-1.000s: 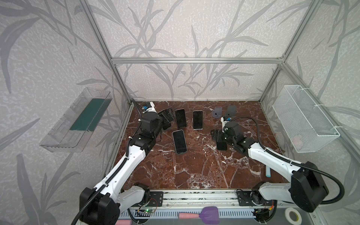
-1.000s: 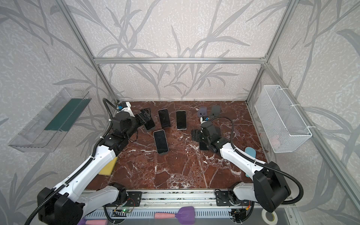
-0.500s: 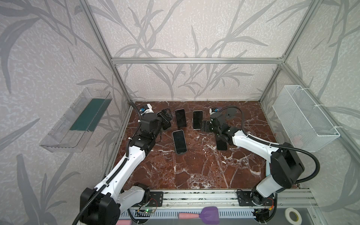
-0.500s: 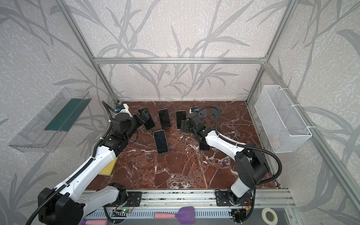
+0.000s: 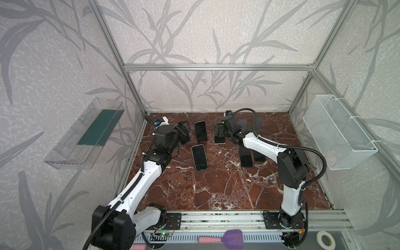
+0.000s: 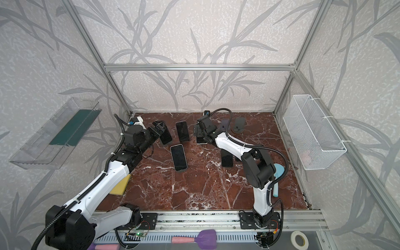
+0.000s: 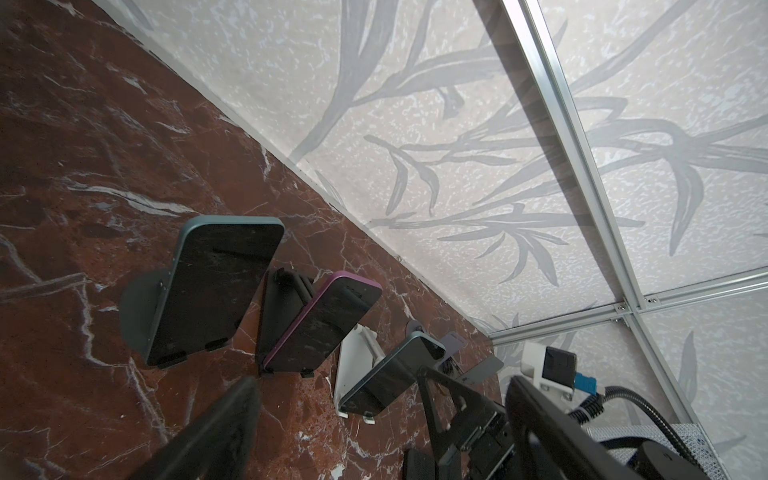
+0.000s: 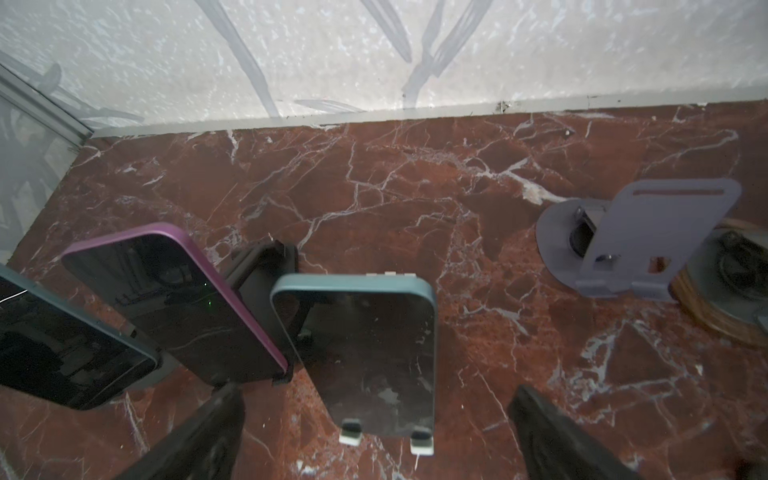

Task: Remove the phone from the phone stand
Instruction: 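Reach the right gripper to the upright phone on the white stand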

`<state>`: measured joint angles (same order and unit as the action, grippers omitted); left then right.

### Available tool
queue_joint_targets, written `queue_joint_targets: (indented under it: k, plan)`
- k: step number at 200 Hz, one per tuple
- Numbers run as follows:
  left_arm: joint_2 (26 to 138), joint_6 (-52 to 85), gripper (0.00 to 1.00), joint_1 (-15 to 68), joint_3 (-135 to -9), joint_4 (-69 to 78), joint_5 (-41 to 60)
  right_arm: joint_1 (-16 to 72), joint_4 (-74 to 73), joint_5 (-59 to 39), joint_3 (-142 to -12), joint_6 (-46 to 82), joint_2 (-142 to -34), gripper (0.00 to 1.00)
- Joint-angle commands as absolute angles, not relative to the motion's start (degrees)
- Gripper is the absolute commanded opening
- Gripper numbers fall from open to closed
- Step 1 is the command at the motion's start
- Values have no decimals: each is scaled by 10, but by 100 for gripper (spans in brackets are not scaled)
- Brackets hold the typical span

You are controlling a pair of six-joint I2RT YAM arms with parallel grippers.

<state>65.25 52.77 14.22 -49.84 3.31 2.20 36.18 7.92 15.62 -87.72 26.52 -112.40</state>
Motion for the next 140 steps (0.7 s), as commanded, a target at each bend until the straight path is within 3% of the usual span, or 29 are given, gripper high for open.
queue_joint_targets:
  k: [1,140]
  plan:
    - [656,542,92,134,-505,50,40,363,108,163,-920,259,-1144,99]
    - [697,585,90,102,-503,69,94,364,87,199,-989,280,-1232,99]
